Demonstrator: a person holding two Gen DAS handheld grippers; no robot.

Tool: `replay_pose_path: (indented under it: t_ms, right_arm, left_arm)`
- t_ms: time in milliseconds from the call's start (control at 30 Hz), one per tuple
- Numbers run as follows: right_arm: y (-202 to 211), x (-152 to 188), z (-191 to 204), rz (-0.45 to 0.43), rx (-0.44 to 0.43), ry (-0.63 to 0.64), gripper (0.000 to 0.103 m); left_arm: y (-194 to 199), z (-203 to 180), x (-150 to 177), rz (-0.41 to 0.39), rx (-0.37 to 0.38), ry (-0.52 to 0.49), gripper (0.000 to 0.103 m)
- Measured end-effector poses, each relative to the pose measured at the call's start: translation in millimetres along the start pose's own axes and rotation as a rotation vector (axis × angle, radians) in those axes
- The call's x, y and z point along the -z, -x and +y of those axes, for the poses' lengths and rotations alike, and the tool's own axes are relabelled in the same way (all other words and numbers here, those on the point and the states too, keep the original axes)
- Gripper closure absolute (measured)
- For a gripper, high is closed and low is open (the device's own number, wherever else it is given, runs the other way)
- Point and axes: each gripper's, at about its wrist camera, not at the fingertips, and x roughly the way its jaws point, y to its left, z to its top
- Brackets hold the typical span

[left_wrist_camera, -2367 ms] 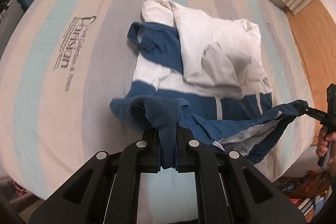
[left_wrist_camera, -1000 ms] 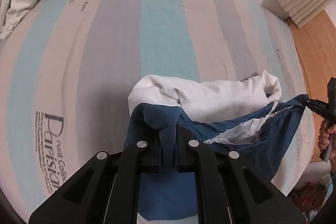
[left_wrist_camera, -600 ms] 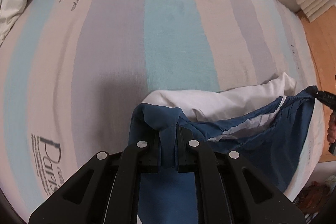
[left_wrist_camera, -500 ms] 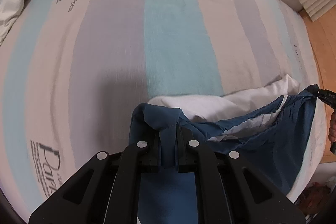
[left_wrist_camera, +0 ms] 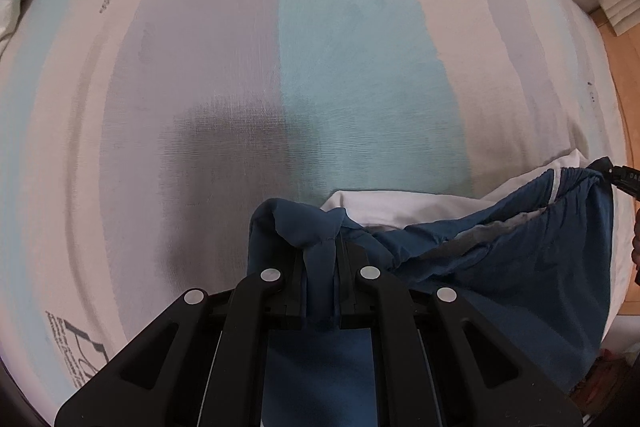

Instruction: Fold large clothes

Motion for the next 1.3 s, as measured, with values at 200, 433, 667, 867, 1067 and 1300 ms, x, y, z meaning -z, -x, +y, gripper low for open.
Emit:
replay_pose_path:
  t_ms: [200, 433, 667, 867, 1067, 1300]
  right_arm:
    - [-22.4, -4.7, -6.1, 0.035, 0.0, -0.021, 0.097]
    - [-38.1, -7.0, -5.3, 0.056, -0.002, -0.019, 0.097]
    - [-36.0, -3.9, 3.0, 0.065, 0.022, -0.006, 0.096]
    - [2.8, 10.6, 25.9, -0.028, 0.04, 0.085, 0.064]
    - [46.8, 33.8, 37.1, -0.184, 0.052, 0.133, 0.029]
    - [83.0, 62.1, 57.9, -0.249, 0.024, 0.202, 0.021]
  left_arm:
    - [-14.3, 6.7, -2.9, 0.018, -0.001, 0.008, 0.095]
    - [-28.7, 9.1, 5.3, 0.017, 0.003, 0.026, 0.095]
    - [-23.4, 0.4, 12.1, 0.008, -0.047, -0.021, 0.093]
    - [8.3, -29.2, 28.9, -0.072, -0.128, -0.068, 0.069]
    - [49.6, -32.7, 54.8, -0.185, -0.128, -0.017, 0.025]
    - [84.7, -67.0, 70.8, -0.228, -0.137, -0.079, 0.008]
